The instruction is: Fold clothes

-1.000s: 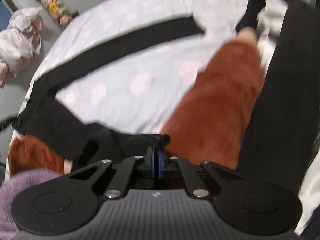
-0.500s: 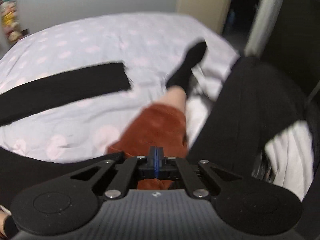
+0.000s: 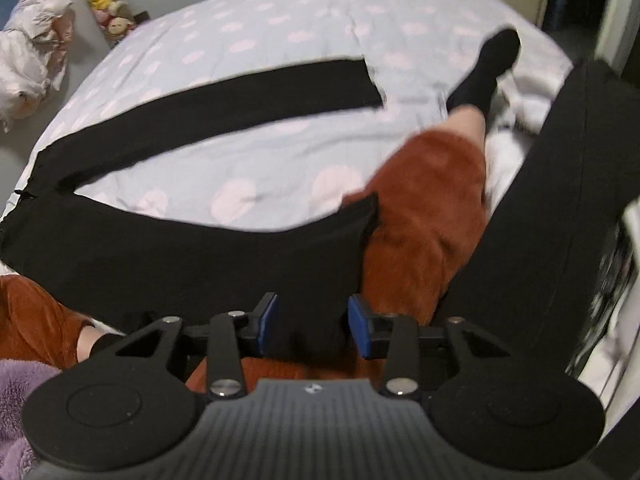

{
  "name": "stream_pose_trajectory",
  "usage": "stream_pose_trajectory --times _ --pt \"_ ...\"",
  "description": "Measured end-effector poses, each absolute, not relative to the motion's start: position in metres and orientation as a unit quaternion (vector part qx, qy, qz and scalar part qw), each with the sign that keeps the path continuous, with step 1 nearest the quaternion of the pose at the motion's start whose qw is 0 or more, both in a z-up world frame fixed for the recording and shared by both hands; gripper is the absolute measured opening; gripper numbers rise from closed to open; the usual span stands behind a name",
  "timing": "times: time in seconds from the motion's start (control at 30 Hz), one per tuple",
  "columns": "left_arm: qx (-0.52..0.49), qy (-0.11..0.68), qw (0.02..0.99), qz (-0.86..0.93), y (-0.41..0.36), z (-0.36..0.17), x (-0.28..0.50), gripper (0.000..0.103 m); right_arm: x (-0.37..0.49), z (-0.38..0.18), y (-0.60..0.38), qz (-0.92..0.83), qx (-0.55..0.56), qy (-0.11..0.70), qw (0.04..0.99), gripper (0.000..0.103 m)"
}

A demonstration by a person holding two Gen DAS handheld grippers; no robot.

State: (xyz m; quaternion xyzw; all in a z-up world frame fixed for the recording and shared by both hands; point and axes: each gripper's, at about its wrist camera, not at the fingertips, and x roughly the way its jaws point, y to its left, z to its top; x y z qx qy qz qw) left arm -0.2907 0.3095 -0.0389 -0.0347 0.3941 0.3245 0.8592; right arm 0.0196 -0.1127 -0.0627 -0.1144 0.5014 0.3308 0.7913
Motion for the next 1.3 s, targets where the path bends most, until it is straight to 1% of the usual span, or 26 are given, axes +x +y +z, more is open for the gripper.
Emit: stream_pose_trajectory --times 0.07,0.1,0.13,0.2,0.3,0.33,0.43,0.5,0.63,0.7,0.73,0.77,0.9,0.97,1.07,1.17,1.23,1.3 --pt "-0.033 0.397 0.857 0.326 0.310 -0.041 -0.290 0.058 0.022 -0.076 -0.116 0.319 -0.090 0.525 0.784 0.041" --pt "-0.032 0.399 0.856 0.326 0.311 -0.041 -0.290 0.058 0.023 -0.083 -0.119 0.312 -0.077 0.534 0.782 0.037" --pt "-0.031 0.400 0.856 0.325 0.314 -0.041 -0.291 0.058 0.021 -0.083 -0.120 0.314 -0.078 0.527 0.786 0.019" --pt "-0.030 0.403 0.856 0.323 0.318 -0.041 -0.292 0.058 0.018 -0.083 -0.120 0.320 -0.081 0.512 0.793 0.018" --pt "-0.029 0.408 0.855 0.319 0.325 -0.041 -0.294 0.058 0.010 -0.059 -0.123 0.334 -0.082 0.488 0.802 0.014" --pt "-0.028 0.409 0.855 0.318 0.327 -0.042 -0.295 0.058 0.009 -0.051 -0.126 0.331 -0.087 0.480 0.808 0.007" --pt "-0.027 0.413 0.854 0.314 0.334 -0.042 -0.296 0.058 0.008 -0.032 -0.134 0.322 -0.095 0.465 0.819 0.006" --pt "-0.026 0.416 0.854 0.312 0.338 -0.042 -0.298 0.058 0.010 -0.040 -0.140 0.310 -0.102 0.480 0.814 0.006" --pt "-0.023 0.425 0.850 0.311 0.350 -0.042 -0.303 0.058 0.009 -0.082 -0.140 0.288 -0.128 0.535 0.784 0.006" --pt "-0.015 0.431 0.844 0.318 0.358 -0.041 -0.308 0.058 0.005 -0.094 -0.139 0.282 -0.151 0.547 0.774 0.005" --pt "-0.010 0.434 0.842 0.321 0.362 -0.041 -0.310 0.058 0.004 -0.097 -0.140 0.281 -0.161 0.550 0.770 0.001" --pt "-0.005 0.436 0.839 0.325 0.366 -0.040 -0.312 0.058 0.002 -0.097 -0.140 0.273 -0.176 0.554 0.767 0.000" --pt "0.018 0.442 0.831 0.339 0.383 -0.036 -0.317 0.058 -0.001 -0.074 -0.134 0.285 -0.222 0.525 0.771 0.000" --pt "0.032 0.447 0.826 0.342 0.389 -0.037 -0.319 0.058 -0.006 -0.057 -0.122 0.316 -0.236 0.497 0.773 0.005" --pt "0.060 0.460 0.817 0.342 0.395 -0.043 -0.324 0.058 -0.022 -0.049 -0.093 0.363 -0.295 0.451 0.760 0.006" --pt "0.087 0.472 0.808 0.342 0.401 -0.049 -0.329 0.058 -0.039 -0.053 -0.064 0.407 -0.380 0.395 0.731 0.019" --pt "0.105 0.480 0.801 0.342 0.405 -0.053 -0.332 0.058 -0.048 -0.060 -0.047 0.434 -0.436 0.361 0.701 0.033" --pt "0.116 0.488 0.796 0.339 0.412 -0.060 -0.339 0.058 -0.054 -0.067 -0.033 0.458 -0.483 0.340 0.664 0.035"
